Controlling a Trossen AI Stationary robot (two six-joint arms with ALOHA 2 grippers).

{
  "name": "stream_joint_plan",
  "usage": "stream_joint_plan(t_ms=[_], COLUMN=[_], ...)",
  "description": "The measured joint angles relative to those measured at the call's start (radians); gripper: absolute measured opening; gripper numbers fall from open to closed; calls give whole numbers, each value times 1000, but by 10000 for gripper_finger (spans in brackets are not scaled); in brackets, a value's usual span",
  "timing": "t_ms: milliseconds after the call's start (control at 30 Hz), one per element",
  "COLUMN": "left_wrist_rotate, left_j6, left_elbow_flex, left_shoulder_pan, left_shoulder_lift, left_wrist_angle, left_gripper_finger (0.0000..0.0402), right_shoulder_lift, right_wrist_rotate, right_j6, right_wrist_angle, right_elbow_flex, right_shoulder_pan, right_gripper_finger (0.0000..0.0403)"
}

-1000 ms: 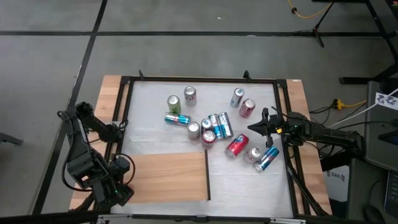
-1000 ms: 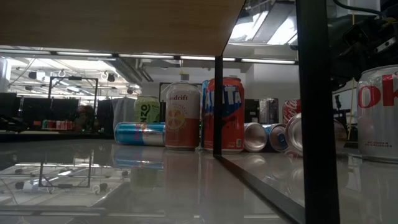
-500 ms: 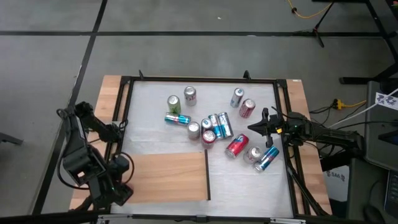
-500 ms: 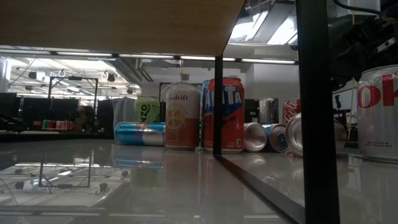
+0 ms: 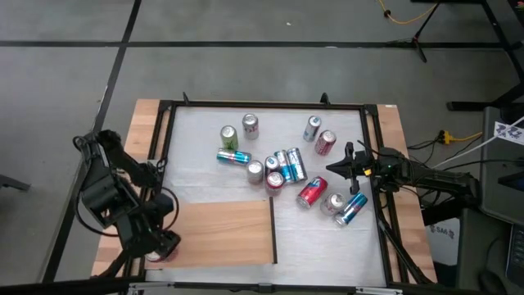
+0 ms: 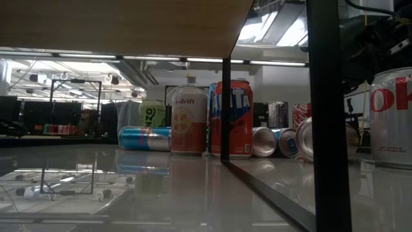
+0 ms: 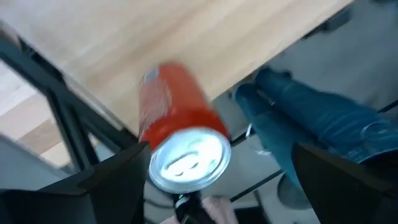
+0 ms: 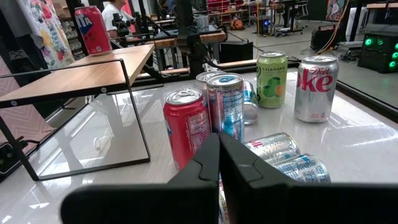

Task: Place canned beverage on shelf
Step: Put the orange soda can on the shelf aligned with the orange soda can

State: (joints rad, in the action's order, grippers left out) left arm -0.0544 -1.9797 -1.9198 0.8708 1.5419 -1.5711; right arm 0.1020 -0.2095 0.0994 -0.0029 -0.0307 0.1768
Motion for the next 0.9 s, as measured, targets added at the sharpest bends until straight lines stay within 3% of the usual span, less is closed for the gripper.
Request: stream_joint_plan(t_ms=[333,533,900], left_wrist_rotate=[165,321,397], left_j6=[0,60,262], left_elbow_flex=[0,0,0], left_shoulder_pan=[-73,-124,-305], left_shoulder_lift=[-82,-86,-83], left_wrist_angle=[0,2,5], left_gripper_finger=[377,377,377], right_shoulder_lift=[0,0,0], right_wrist_rotate=[0,-12,-12], right_j6=[0,9,282], right_wrist_angle=[1,13,136], right_elbow_flex=[0,0,0], right_shoulder_pan=[0,0,0], right_gripper_finger=[3,3,12])
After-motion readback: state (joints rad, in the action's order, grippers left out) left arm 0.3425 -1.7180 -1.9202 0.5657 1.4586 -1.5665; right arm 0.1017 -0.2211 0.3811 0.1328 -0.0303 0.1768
